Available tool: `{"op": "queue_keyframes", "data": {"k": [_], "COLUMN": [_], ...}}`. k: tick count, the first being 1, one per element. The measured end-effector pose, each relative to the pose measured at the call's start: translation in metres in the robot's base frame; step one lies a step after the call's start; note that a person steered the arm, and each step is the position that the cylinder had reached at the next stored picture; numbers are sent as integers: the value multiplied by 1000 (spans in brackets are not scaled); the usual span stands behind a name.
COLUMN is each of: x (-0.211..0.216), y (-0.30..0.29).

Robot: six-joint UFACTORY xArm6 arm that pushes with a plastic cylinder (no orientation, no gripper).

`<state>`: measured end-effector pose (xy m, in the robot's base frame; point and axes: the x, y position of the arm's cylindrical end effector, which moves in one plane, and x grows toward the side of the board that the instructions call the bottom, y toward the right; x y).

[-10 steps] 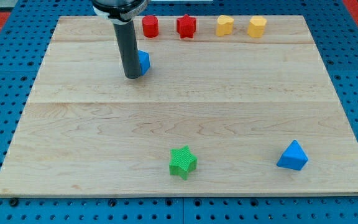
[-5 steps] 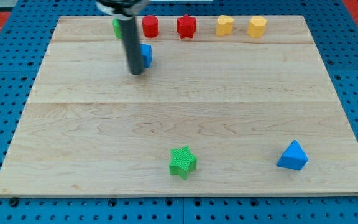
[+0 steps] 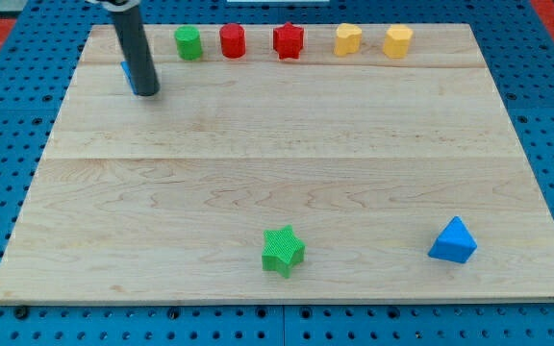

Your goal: Move the blue cube into the green circle

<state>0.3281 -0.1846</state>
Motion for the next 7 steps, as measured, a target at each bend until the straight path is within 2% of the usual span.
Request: {"op": "queue_keyframes", "data": {"k": [1, 2, 3, 5, 6, 7], "x": [-15, -4, -14, -56, -57, -63], "y": [-14, -48, -63, -18, -24, -5]}}
